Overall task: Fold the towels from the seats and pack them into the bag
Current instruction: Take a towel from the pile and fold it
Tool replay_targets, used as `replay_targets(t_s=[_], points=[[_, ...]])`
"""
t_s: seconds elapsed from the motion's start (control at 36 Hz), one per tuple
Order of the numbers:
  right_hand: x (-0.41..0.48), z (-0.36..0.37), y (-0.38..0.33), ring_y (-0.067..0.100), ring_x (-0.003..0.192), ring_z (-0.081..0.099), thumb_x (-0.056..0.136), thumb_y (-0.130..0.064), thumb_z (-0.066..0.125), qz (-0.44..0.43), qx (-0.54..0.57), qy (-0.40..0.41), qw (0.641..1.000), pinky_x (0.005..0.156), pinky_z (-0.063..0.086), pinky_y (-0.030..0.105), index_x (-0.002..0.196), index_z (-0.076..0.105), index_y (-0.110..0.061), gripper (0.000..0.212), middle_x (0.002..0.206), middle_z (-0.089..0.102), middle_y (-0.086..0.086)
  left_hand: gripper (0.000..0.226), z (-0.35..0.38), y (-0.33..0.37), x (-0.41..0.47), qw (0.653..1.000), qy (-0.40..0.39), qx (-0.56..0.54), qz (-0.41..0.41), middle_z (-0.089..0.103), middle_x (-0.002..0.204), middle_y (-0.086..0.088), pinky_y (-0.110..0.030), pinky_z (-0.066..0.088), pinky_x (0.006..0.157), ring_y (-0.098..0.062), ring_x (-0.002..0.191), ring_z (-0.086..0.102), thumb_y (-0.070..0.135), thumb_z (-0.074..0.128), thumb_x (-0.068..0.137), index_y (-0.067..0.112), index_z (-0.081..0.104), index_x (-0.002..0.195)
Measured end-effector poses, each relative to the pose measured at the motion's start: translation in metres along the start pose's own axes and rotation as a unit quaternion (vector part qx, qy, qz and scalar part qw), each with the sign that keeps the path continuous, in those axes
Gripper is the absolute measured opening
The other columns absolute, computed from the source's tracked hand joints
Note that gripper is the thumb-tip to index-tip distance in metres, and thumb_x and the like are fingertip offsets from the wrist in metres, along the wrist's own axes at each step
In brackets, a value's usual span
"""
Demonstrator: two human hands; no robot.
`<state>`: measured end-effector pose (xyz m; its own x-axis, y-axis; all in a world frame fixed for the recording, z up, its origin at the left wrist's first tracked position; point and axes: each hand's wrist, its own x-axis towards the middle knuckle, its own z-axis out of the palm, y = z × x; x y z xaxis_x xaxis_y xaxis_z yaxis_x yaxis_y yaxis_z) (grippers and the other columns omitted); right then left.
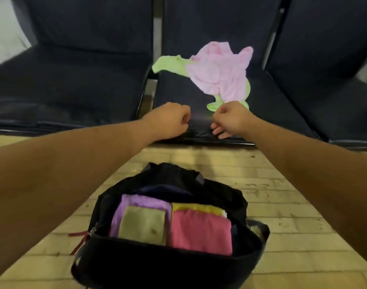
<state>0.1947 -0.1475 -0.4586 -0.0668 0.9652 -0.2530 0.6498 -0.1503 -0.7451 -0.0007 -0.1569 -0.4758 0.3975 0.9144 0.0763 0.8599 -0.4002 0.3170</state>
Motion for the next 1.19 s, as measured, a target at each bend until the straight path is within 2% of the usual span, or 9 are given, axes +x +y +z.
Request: replay_targets(t_s=[0.14, 0.25, 0.42, 0.58, 0.64, 0.72, 0.89, 1.08, 1.19], points=[[0.039, -0.031, 0.023, 0.034, 0.100, 0.064, 0.089, -0.015, 0.061, -0.057, -0.167, 0.181, 0.968, 0.086, 0.052, 0.037, 0.106, 0.064, 0.002, 0.024, 0.106, 0.067, 0.019, 0.041, 0.029, 0.002, 0.055, 0.997, 0.052, -0.049, -0.031, 0.052, 0.124, -0.008, -0.041, 0.044, 0.099, -0.026, 0.115, 0.051, 0.029, 0.065, 0.091, 0.015, 0.054, 0.127], [0.065, -0.034, 0.047, 0.039, 0.121, 0.052, 0.092, -0.031, 0.065, -0.023, -0.269, 0.118, 0.956, 0.096, 0.046, 0.039, 0.129, 0.057, -0.004, 0.047, 0.132, 0.055, 0.020, 0.057, 0.056, 0.006, 0.088, 0.995, -0.019, -0.091, -0.035, 0.045, 0.144, -0.008, -0.037, 0.037, 0.109, -0.027, 0.132, 0.045, 0.037, 0.056, 0.097, 0.027, 0.036, 0.150], [0.084, -0.019, 0.073, 0.033, 0.111, 0.058, 0.101, -0.027, 0.054, -0.043, -0.264, 0.129, 0.955, 0.094, 0.046, 0.039, 0.109, 0.067, -0.012, 0.022, 0.114, 0.066, 0.010, 0.043, 0.076, 0.014, 0.110, 0.998, -0.023, -0.003, -0.064, 0.050, 0.146, 0.003, -0.046, 0.031, 0.107, -0.028, 0.134, 0.040, 0.052, 0.038, 0.100, 0.044, 0.049, 0.140], [0.070, -0.028, 0.057, 0.016, 0.078, 0.053, 0.100, -0.014, 0.051, -0.089, -0.059, 0.105, 0.989, 0.065, 0.041, 0.026, 0.088, 0.064, -0.010, 0.018, 0.080, 0.058, 0.000, 0.068, 0.074, 0.013, 0.102, 0.993, 0.014, -0.093, -0.073, 0.043, 0.147, -0.004, -0.044, 0.033, 0.111, -0.029, 0.134, 0.037, 0.051, 0.055, 0.094, 0.042, 0.022, 0.152], [0.056, -0.031, 0.045, 0.013, 0.072, 0.051, 0.098, -0.009, 0.050, -0.088, 0.044, 0.070, 0.993, 0.065, 0.044, 0.023, 0.080, 0.064, -0.011, 0.022, 0.072, 0.057, 0.001, 0.065, 0.070, 0.016, 0.096, 0.989, 0.024, -0.126, -0.070, 0.031, 0.152, -0.005, -0.041, 0.027, 0.114, -0.029, 0.140, 0.026, 0.044, 0.062, 0.092, 0.042, 0.031, 0.149], [0.033, -0.036, 0.028, 0.025, 0.082, 0.060, 0.097, -0.004, 0.050, -0.084, 0.193, 0.010, 0.978, 0.080, 0.054, 0.042, 0.077, 0.064, -0.009, 0.025, 0.082, 0.065, 0.011, 0.045, 0.064, 0.020, 0.086, 0.989, 0.055, -0.129, -0.056, 0.025, 0.154, -0.002, -0.035, 0.020, 0.116, -0.026, 0.142, 0.016, 0.035, 0.069, 0.090, 0.031, 0.056, 0.133], [-0.013, -0.059, 0.006, 0.040, 0.105, 0.069, 0.099, -0.004, 0.049, -0.029, 0.419, 0.019, 0.907, 0.095, 0.054, 0.057, 0.110, 0.065, 0.009, 0.023, 0.113, 0.069, 0.026, 0.014, 0.025, 0.041, 0.056, 0.936, 0.065, -0.346, -0.018, 0.063, 0.102, -0.014, -0.033, 0.042, 0.080, -0.019, 0.089, 0.054, 0.020, 0.068, 0.092, 0.011, 0.057, 0.094], [-0.065, -0.049, 0.018, 0.043, 0.113, 0.065, 0.100, -0.002, 0.046, 0.059, 0.377, 0.022, 0.924, 0.099, 0.051, 0.055, 0.124, 0.058, 0.013, 0.031, 0.125, 0.065, 0.026, 0.024, -0.008, 0.069, 0.002, 0.978, 0.001, -0.207, 0.023, 0.048, 0.076, 0.006, -0.011, 0.037, 0.057, -0.001, 0.065, 0.047, 0.008, 0.064, 0.093, 0.020, 0.047, 0.080], [-0.086, -0.028, 0.034, 0.023, 0.072, 0.065, 0.098, 0.000, 0.049, 0.062, 0.248, 0.003, 0.967, 0.061, 0.055, 0.032, 0.098, 0.064, -0.001, 0.015, 0.083, 0.067, 0.010, 0.014, 0.007, 0.066, -0.029, 0.990, -0.023, -0.142, 0.001, 0.047, 0.072, 0.002, -0.012, 0.036, 0.052, 0.004, 0.057, 0.050, 0.006, 0.062, 0.094, 0.008, 0.049, 0.088]])
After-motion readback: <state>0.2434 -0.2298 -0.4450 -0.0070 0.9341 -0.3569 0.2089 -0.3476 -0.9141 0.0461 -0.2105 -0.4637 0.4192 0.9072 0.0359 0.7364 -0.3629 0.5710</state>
